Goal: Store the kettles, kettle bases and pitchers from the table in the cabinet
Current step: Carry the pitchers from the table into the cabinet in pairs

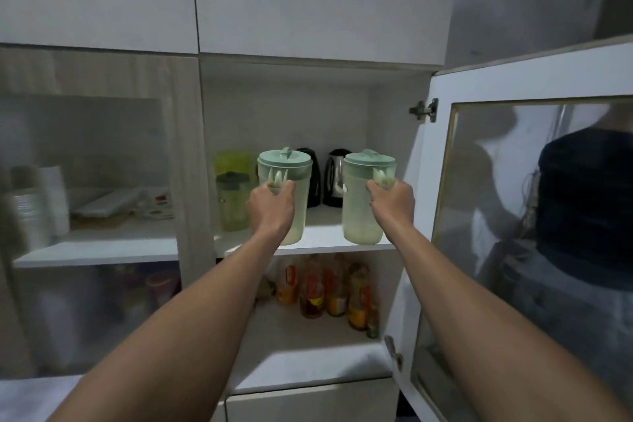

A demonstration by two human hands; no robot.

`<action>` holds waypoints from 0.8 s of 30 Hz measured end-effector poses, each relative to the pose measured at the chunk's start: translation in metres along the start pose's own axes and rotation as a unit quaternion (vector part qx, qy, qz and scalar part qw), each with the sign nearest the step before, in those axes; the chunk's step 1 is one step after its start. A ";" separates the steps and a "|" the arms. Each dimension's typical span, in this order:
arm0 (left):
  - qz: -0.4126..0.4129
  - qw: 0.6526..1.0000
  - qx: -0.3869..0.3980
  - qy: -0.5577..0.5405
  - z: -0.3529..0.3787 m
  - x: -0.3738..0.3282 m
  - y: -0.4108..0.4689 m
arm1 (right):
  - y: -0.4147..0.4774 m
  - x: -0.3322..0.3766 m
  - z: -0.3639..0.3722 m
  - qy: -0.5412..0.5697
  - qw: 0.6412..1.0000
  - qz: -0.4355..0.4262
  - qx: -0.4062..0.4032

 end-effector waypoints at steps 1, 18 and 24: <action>-0.001 1.000 0.008 -0.003 0.008 0.003 0.004 | 0.004 -0.004 -0.002 -0.001 1.000 0.005 -0.006; -0.040 0.997 0.054 -0.040 0.152 0.086 0.115 | 0.134 -0.099 0.050 -0.021 0.999 0.026 0.001; -0.080 0.994 0.058 -0.043 0.203 0.129 0.167 | 0.196 -0.142 0.087 -0.016 0.999 0.033 0.040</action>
Point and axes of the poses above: each hand's wrist, its own y-axis towards the middle knuckle, its own z-axis out of the palm, x = y × z, the point moved 7 cm from there along y, towards the middle knuckle, and after that the axes turned 6 degrees about x, right-handed, at the moved point
